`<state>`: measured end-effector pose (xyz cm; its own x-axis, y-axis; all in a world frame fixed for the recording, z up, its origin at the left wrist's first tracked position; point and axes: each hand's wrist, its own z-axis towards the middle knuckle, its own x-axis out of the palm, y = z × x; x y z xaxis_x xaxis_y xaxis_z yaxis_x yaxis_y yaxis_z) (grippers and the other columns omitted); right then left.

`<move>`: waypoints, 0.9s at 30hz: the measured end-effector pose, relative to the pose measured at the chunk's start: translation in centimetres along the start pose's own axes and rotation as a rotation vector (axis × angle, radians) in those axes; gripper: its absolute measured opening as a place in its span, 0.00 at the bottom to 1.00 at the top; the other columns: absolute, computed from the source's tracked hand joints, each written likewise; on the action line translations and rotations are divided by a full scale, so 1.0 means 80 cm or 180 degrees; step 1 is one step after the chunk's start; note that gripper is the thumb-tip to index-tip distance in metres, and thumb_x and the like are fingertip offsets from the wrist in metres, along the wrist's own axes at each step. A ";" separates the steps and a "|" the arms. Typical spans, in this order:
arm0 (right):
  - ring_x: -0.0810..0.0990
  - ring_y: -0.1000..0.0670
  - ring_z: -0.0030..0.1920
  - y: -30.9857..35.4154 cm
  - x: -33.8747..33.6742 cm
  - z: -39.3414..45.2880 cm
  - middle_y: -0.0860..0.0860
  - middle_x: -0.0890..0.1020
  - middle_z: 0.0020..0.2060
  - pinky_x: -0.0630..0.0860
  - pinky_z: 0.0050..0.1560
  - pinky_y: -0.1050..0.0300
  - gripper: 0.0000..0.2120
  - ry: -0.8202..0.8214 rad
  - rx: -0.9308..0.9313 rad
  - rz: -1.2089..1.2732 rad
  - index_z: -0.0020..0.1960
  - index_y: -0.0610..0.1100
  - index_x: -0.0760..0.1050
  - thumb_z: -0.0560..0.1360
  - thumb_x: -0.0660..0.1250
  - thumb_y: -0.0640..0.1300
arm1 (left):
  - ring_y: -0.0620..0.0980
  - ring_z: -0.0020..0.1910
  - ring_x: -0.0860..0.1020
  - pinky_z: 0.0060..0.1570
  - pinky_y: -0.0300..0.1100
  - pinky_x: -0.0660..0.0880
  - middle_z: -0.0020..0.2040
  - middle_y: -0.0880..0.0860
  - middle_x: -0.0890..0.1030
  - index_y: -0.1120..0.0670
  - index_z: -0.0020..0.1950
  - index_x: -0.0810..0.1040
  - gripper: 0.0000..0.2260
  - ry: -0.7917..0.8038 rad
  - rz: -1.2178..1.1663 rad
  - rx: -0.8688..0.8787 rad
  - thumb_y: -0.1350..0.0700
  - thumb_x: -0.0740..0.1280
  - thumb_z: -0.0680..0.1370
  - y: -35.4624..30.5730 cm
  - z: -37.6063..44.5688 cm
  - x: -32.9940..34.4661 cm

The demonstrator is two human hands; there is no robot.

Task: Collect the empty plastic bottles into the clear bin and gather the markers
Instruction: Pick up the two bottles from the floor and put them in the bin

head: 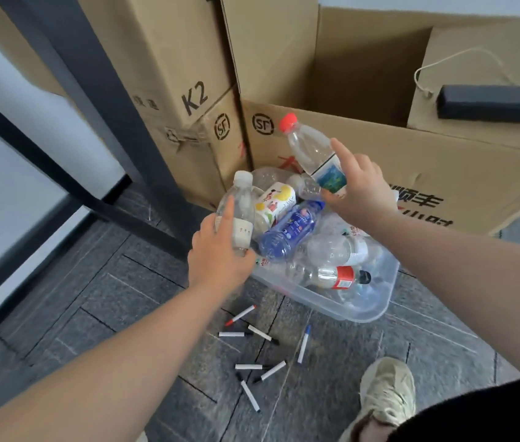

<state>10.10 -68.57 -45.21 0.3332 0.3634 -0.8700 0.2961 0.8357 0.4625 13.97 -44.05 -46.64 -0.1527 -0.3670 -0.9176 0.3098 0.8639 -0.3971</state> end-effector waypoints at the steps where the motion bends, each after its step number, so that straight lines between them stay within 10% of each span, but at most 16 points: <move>1: 0.68 0.43 0.62 -0.006 0.005 0.004 0.46 0.71 0.61 0.70 0.52 0.51 0.38 0.0024 0.0048 -0.0013 0.77 0.55 0.49 0.75 0.67 0.52 | 0.58 0.63 0.67 0.59 0.55 0.70 0.69 0.53 0.63 0.42 0.78 0.45 0.43 0.0005 -0.0024 -0.0008 0.50 0.69 0.71 -0.003 0.008 0.002; 9: 0.55 0.41 0.75 -0.059 0.063 0.024 0.45 0.65 0.72 0.59 0.72 0.40 0.36 0.1302 0.0266 -0.0570 0.77 0.52 0.51 0.75 0.66 0.54 | 0.57 0.66 0.67 0.59 0.54 0.71 0.69 0.54 0.66 0.44 0.78 0.47 0.42 -0.0254 -0.0291 -0.0059 0.50 0.70 0.72 -0.019 0.065 0.015; 27: 0.56 0.50 0.76 -0.042 0.032 0.038 0.51 0.63 0.75 0.61 0.72 0.50 0.25 0.0081 0.0425 0.0316 0.76 0.50 0.57 0.81 0.55 0.54 | 0.52 0.64 0.70 0.59 0.41 0.66 0.69 0.55 0.64 0.50 0.78 0.53 0.38 0.0071 -0.0850 -0.0057 0.47 0.69 0.75 -0.085 0.132 0.049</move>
<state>12.68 -71.67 -48.46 0.3445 0.4532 -0.8222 0.3798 0.7336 0.5635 21.18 -55.05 -47.73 -0.2475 -0.5753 -0.7796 0.2390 0.7435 -0.6246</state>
